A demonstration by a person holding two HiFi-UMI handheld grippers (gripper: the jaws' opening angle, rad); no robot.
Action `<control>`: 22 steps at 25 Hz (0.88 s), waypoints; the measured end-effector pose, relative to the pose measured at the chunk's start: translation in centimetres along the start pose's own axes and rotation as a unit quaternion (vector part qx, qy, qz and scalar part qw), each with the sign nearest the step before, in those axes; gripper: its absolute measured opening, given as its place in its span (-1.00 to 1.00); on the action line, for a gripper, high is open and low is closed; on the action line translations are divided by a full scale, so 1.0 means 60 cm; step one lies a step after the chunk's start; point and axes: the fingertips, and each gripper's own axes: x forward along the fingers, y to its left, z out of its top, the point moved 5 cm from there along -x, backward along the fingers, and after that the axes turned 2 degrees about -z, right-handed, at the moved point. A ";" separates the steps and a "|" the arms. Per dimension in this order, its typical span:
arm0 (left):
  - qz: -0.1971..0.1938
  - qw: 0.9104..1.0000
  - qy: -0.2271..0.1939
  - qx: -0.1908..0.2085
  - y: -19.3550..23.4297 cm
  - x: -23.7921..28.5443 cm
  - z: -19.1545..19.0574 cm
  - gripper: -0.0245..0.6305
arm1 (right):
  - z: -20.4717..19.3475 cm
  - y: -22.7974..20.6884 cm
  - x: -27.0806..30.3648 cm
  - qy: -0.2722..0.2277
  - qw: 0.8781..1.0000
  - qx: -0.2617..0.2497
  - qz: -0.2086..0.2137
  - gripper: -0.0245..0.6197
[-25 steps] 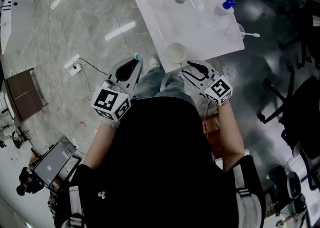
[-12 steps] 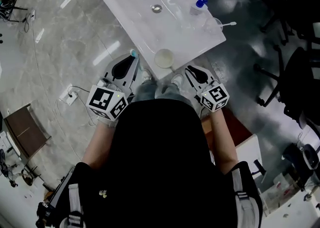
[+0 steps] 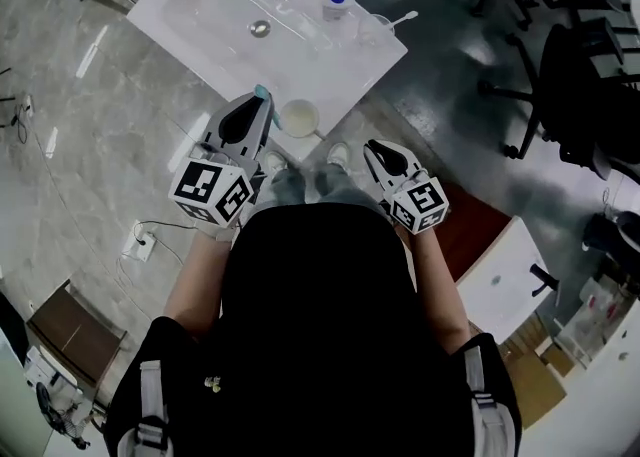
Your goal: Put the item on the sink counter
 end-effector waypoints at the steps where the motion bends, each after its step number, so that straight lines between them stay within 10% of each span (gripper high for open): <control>1: -0.008 1.000 0.002 -0.001 0.002 0.008 -0.002 -0.83 | -0.002 0.002 -0.009 -0.002 1.000 0.005 -0.013 -0.74; 22: -0.081 0.991 0.110 0.001 0.032 0.099 -0.155 -0.83 | -0.088 0.054 -0.108 0.023 0.986 0.052 -0.154 -0.74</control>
